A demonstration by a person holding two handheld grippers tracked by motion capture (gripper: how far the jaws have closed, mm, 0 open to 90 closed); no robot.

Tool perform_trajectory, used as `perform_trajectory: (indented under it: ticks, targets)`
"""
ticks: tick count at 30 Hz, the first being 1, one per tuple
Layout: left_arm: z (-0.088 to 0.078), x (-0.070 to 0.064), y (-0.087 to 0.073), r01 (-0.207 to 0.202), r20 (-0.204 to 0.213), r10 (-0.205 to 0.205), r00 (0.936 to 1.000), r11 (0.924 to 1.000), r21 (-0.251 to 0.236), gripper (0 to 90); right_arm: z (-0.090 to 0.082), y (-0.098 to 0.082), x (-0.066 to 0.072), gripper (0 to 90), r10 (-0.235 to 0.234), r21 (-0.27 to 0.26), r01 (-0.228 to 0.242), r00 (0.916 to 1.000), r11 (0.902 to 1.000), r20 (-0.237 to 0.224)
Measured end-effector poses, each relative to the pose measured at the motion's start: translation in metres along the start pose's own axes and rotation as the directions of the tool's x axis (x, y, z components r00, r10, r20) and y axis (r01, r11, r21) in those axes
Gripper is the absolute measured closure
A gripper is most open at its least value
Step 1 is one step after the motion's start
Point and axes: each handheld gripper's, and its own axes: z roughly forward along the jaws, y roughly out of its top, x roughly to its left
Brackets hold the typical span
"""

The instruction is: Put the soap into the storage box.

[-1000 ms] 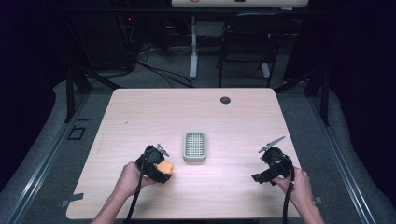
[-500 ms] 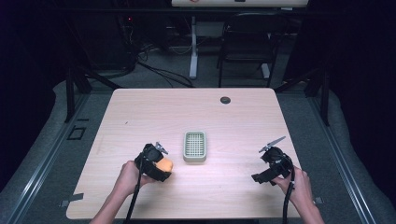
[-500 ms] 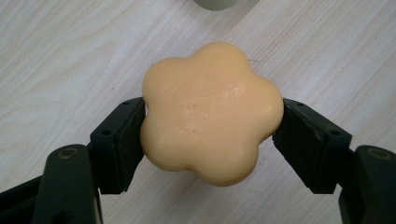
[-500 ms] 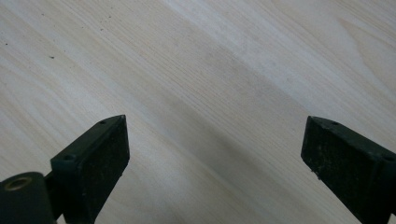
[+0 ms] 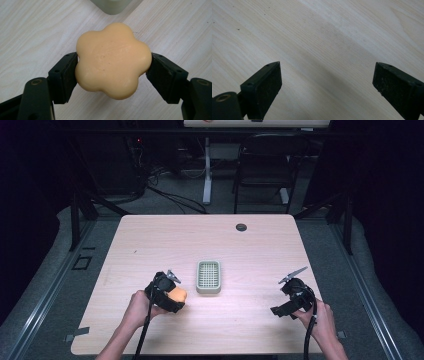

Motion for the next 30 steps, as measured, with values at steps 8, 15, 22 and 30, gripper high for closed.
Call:
perform_trajectory:
  ticks: [8,15,22,30]
  targets:
    - [-0.006,-0.002,0.004,-0.011,-0.007,0.011,0.9999,0.9998,-0.015,27.4,0.0,0.0,0.0,8.4,0.003,0.001,-0.003,1.0,1.0,0.001]
    - [-0.009,0.0,0.011,-0.009,-0.019,0.009,0.9998,0.9992,-0.038,27.4,-0.001,0.0,-0.001,8.4,-0.004,0.006,0.004,1.0,1.0,0.005]
    - [-0.011,0.002,0.017,-0.013,-0.023,0.012,0.9997,0.9987,-0.049,27.3,-0.002,-0.001,-0.001,8.4,-0.002,0.002,0.002,1.0,1.0,0.006]
    - [-0.009,0.002,0.024,-0.017,-0.024,0.016,0.9996,0.9984,-0.054,27.3,-0.002,-0.001,-0.001,8.4,-0.001,0.0,0.001,0.9999,1.0,0.012]
